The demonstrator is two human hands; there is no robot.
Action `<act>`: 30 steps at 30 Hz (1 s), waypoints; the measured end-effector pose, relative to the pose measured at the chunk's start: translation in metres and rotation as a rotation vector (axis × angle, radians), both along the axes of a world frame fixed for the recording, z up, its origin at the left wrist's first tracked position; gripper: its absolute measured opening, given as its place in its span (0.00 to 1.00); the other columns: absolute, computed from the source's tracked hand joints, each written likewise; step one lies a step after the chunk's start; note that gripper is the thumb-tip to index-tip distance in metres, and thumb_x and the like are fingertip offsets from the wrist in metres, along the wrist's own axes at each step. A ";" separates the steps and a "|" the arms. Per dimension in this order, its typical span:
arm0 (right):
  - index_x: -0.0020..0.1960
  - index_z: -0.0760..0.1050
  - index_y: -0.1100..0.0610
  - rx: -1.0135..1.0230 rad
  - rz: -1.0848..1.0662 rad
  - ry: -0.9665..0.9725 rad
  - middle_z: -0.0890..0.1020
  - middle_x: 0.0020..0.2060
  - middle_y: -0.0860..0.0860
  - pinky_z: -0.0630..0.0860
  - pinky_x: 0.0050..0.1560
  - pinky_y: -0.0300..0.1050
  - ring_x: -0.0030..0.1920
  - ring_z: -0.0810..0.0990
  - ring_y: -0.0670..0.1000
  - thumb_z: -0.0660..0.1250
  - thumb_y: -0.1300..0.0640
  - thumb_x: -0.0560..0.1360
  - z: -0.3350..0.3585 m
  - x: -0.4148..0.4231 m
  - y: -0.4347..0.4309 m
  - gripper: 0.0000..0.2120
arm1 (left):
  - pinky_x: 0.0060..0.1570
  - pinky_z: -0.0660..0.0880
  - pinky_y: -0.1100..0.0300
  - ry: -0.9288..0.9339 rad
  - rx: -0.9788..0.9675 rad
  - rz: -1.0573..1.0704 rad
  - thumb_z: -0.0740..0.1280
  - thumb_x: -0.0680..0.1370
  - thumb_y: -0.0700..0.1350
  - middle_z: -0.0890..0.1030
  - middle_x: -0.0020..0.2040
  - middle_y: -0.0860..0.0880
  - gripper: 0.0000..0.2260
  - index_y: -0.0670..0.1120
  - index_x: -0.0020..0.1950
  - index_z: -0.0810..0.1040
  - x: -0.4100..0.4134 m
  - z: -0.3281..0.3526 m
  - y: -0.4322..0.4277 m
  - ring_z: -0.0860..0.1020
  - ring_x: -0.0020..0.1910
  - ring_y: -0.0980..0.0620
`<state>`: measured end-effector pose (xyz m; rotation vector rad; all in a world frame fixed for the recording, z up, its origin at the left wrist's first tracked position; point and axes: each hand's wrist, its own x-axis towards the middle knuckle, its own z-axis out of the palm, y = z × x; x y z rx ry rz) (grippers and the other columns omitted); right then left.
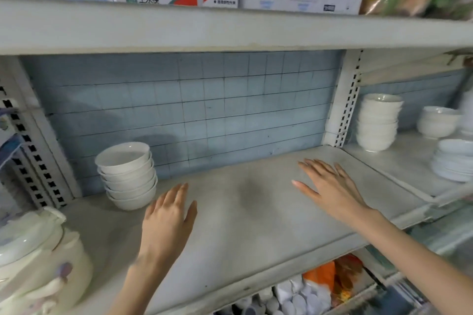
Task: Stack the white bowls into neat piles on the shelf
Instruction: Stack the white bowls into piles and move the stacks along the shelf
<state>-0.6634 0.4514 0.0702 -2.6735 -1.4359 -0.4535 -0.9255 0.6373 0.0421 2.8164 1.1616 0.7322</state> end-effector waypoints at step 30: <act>0.77 0.47 0.48 0.070 -0.591 -0.044 0.53 0.76 0.48 0.48 0.74 0.55 0.76 0.50 0.50 0.26 0.30 0.65 0.024 0.223 -0.371 0.45 | 0.68 0.63 0.44 -0.051 0.002 -0.360 0.60 0.79 0.53 0.72 0.69 0.42 0.24 0.42 0.72 0.67 0.332 0.039 -0.217 0.69 0.68 0.40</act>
